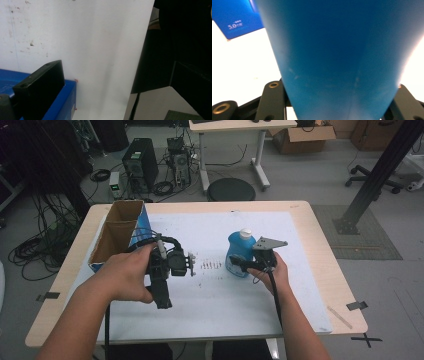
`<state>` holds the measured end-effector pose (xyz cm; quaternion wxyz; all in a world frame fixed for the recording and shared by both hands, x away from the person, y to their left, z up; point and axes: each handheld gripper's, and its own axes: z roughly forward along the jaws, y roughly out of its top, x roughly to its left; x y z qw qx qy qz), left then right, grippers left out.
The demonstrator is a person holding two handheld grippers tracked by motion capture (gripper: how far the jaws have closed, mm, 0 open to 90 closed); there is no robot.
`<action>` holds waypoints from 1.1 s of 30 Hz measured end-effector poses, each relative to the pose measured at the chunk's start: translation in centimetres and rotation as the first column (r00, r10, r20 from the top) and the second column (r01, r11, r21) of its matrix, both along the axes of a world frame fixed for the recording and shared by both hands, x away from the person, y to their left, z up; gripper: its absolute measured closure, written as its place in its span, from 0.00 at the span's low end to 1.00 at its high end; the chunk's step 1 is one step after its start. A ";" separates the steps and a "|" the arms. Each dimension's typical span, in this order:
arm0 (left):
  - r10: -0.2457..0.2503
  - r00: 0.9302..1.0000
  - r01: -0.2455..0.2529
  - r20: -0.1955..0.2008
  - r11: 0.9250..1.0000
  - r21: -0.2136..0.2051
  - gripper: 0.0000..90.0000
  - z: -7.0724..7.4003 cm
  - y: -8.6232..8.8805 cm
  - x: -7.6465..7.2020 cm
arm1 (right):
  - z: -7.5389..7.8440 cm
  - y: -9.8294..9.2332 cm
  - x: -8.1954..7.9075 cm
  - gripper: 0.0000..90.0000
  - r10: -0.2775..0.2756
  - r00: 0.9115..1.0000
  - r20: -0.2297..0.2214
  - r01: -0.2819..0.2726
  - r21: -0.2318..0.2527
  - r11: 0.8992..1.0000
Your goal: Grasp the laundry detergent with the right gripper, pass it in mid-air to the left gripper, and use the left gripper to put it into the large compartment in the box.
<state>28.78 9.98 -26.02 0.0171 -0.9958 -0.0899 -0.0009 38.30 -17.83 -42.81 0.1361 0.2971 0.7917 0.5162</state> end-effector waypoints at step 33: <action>-0.046 0.999 0.046 0.024 0.999 -0.009 0.00 3.6 -3.0 1.1 | 6.5 0.8 -5.7 0.50 0.403 0.914 0.045 -0.403 -0.023 0.915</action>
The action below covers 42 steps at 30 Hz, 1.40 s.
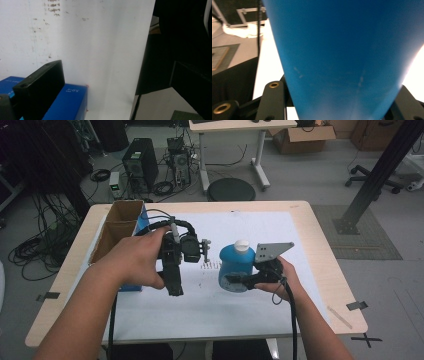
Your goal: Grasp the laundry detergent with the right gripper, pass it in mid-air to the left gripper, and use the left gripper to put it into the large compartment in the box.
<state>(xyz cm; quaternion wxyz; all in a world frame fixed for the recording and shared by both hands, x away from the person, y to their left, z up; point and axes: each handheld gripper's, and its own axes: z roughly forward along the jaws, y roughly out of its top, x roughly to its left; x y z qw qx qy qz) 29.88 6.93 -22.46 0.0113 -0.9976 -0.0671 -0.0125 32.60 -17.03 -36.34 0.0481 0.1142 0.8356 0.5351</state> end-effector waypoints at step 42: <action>-0.044 0.999 0.043 -0.026 0.999 -0.029 0.00 0.2 -2.6 0.2 | -0.6 8.5 -2.2 0.51 0.217 0.976 0.024 -0.217 -0.016 0.976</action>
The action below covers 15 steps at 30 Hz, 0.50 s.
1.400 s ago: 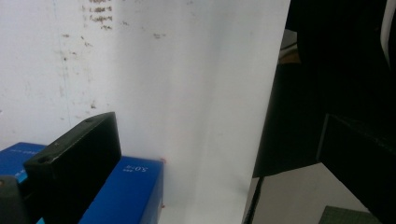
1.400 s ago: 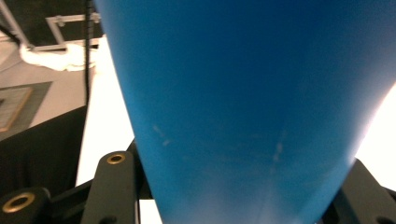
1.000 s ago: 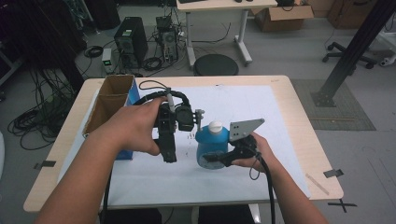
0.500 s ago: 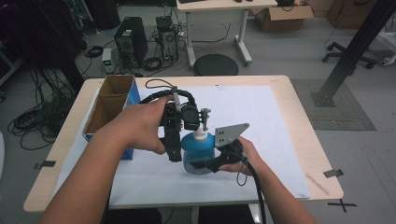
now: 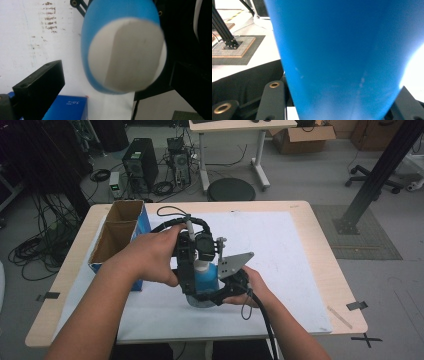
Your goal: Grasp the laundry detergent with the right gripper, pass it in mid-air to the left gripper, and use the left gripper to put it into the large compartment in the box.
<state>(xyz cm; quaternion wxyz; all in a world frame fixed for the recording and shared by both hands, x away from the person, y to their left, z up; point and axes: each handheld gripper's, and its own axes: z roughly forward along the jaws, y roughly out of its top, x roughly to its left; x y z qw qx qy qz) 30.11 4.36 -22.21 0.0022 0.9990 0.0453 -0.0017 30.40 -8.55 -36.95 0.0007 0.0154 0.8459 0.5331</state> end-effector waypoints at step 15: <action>-0.001 1.000 0.001 -0.006 1.000 0.012 0.00 -1.1 0.2 -0.1 | -0.1 1.8 -0.3 0.51 0.011 1.000 -0.009 -0.011 0.010 1.000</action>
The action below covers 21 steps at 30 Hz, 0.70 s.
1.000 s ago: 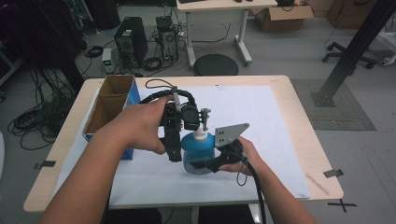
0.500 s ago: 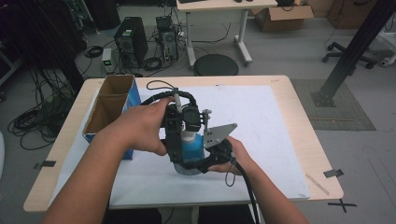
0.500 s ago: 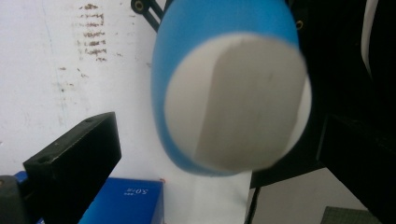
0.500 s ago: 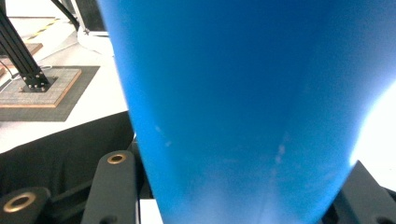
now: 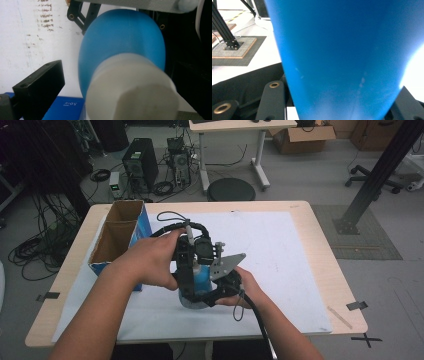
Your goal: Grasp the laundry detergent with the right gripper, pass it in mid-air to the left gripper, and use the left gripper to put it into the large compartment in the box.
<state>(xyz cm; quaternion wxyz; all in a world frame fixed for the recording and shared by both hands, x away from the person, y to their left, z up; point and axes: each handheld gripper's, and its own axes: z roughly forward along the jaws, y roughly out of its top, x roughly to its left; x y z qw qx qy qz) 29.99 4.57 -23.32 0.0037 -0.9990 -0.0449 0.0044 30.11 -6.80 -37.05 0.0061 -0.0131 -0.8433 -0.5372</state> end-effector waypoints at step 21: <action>-0.019 1.000 0.019 0.015 1.000 0.007 0.13 -0.3 0.0 -0.1 | 0.1 0.3 -0.1 0.51 -0.002 1.000 0.004 0.002 0.006 1.000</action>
